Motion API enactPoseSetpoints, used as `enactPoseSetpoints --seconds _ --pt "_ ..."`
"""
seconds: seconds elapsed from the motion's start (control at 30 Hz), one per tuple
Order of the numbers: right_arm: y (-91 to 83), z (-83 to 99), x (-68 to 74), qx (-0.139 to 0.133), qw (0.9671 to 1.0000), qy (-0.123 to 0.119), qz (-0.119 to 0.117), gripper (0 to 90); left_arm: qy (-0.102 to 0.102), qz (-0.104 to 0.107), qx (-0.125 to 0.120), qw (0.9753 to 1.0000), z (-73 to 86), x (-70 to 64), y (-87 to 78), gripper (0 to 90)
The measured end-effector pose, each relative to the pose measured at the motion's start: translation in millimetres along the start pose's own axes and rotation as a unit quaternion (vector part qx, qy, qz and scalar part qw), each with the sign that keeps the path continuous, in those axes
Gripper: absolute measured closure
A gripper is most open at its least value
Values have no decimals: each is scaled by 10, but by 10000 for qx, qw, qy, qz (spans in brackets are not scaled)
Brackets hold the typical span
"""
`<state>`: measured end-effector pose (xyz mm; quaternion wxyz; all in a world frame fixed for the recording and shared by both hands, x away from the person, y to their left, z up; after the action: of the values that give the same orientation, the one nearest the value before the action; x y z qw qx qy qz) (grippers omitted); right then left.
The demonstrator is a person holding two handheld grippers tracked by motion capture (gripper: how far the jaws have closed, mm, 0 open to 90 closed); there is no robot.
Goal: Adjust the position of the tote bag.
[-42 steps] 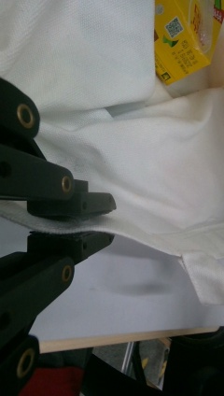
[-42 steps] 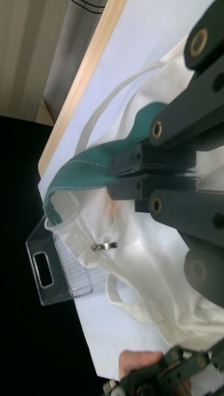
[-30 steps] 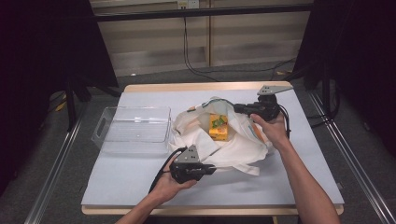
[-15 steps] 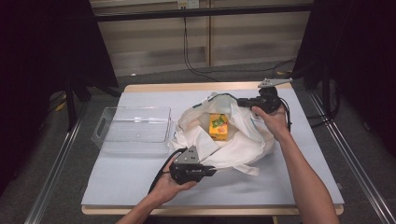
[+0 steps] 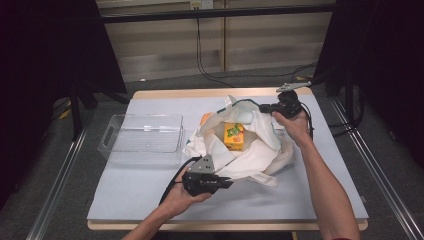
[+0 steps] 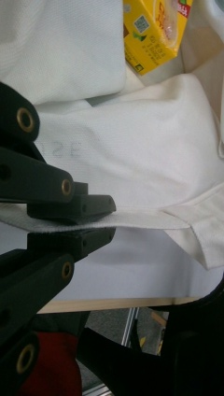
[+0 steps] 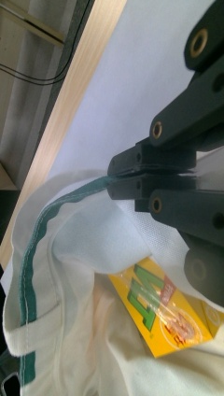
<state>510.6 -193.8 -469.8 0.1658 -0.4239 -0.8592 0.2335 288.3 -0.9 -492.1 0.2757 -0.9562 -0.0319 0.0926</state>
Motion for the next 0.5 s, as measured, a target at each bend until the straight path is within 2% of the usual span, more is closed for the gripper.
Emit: enactPoseSetpoints --seconds 0.17,0.23,0.27,0.3,0.5 --pt "75 1 -138 108 9998 120 132 873 -75 74 -80 9999 -48 -13 -18 865" --pt "98 11 -164 131 9997 160 155 873 -64 100 -45 9999 -39 -19 -12 865" --pt "142 34 -215 182 9993 187 285 872 -62 102 22 9999 -26 -42 -3 866" --pt "160 43 -231 194 9991 217 309 873 -23 94 77 9999 -15 -43 -4 866" --pt "235 108 -336 301 9977 344 491 873 -11 166 47 9999 -16 -79 15 874"
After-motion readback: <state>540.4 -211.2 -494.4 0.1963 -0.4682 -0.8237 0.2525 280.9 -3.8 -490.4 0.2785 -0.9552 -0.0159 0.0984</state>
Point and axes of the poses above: each handheld gripper's, and its own axes: y roughly forward along the jaws, z roughly out of its underside, x roughly to its left, the point moved 10 cm from there along y, roughly forward along the jaws, and after that the axes turned 4 degrees about z, right-handed, at the moved point
